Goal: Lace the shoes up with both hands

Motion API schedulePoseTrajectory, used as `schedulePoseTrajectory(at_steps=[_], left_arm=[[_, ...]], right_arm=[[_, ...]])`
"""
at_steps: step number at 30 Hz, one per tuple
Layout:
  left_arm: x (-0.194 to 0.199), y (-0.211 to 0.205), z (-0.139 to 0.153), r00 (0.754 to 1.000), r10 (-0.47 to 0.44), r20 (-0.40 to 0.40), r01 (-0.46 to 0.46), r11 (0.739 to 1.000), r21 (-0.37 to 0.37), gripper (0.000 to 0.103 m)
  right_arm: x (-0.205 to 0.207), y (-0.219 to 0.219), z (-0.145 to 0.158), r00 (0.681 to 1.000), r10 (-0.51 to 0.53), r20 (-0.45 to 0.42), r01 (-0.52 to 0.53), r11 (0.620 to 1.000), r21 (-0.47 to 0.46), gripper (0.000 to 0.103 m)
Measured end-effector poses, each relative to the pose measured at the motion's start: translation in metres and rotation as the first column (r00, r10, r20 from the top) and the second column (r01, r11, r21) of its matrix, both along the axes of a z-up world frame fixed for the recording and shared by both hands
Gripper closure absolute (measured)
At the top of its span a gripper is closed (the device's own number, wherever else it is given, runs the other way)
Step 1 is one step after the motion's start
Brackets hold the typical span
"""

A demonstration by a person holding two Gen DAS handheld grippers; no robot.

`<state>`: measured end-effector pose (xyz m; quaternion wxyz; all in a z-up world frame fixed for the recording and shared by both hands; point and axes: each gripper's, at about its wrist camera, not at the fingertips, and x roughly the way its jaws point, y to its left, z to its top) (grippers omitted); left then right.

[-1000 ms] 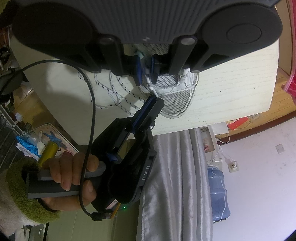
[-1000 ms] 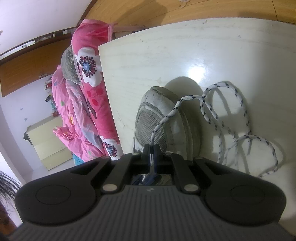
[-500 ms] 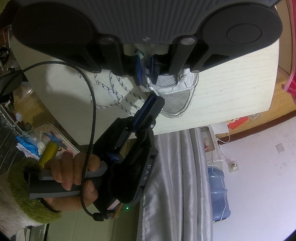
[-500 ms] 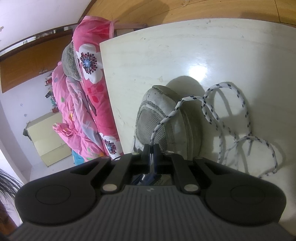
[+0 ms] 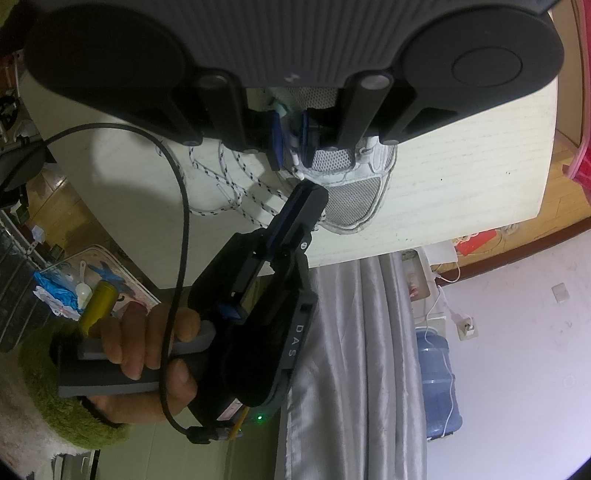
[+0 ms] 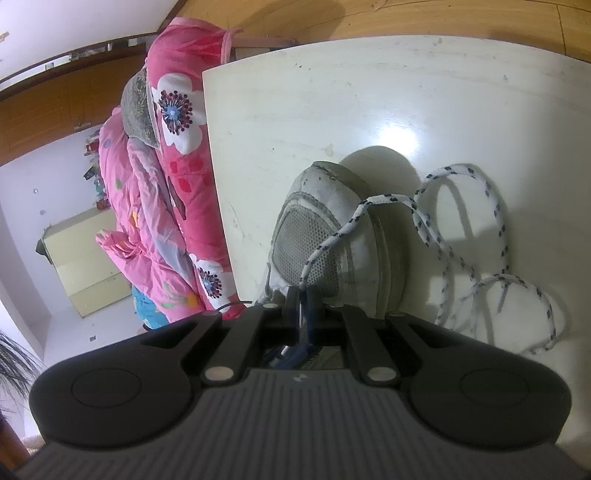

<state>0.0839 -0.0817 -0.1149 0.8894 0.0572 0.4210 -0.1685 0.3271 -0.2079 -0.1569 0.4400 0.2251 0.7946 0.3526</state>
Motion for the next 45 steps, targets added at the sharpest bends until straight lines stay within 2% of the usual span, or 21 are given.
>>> schedulePoseTrajectory(at_steps=[17, 25, 31, 39, 45], left_arm=[[0.0003, -0.0043, 0.0001, 1.0, -0.003, 0.001, 0.003, 1.0, -0.001, 0.092], [0.0002, -0.0041, -0.0008, 1.0, -0.002, 0.003, 0.002, 1.0, -0.002, 0.092], [-0.0002, -0.0044, -0.0015, 1.0, -0.001, 0.006, 0.001, 1.0, -0.002, 0.092], [-0.0004, -0.0047, -0.0037, 1.0, -0.001, 0.012, 0.001, 1.0, 0.0, 0.092], [-0.0009, -0.0041, -0.0052, 1.0, -0.001, 0.017, 0.001, 1.0, -0.002, 0.092]], right_arm=[[-0.0089, 0.0011, 0.0043, 1.0, 0.009, -0.01, -0.009, 1.0, 0.015, 0.102], [-0.0082, -0.0059, -0.0037, 0.995, -0.059, -0.082, 0.059, 0.998, -0.005, 0.1], [-0.005, -0.0042, -0.0004, 0.994, -0.077, -0.081, 0.076, 0.997, -0.019, 0.099], [-0.0017, -0.0034, -0.0031, 0.991, -0.091, -0.097, 0.082, 0.992, -0.093, 0.092], [-0.0023, -0.0023, -0.0053, 0.988, -0.116, -0.107, 0.1, 0.985, -0.141, 0.092]])
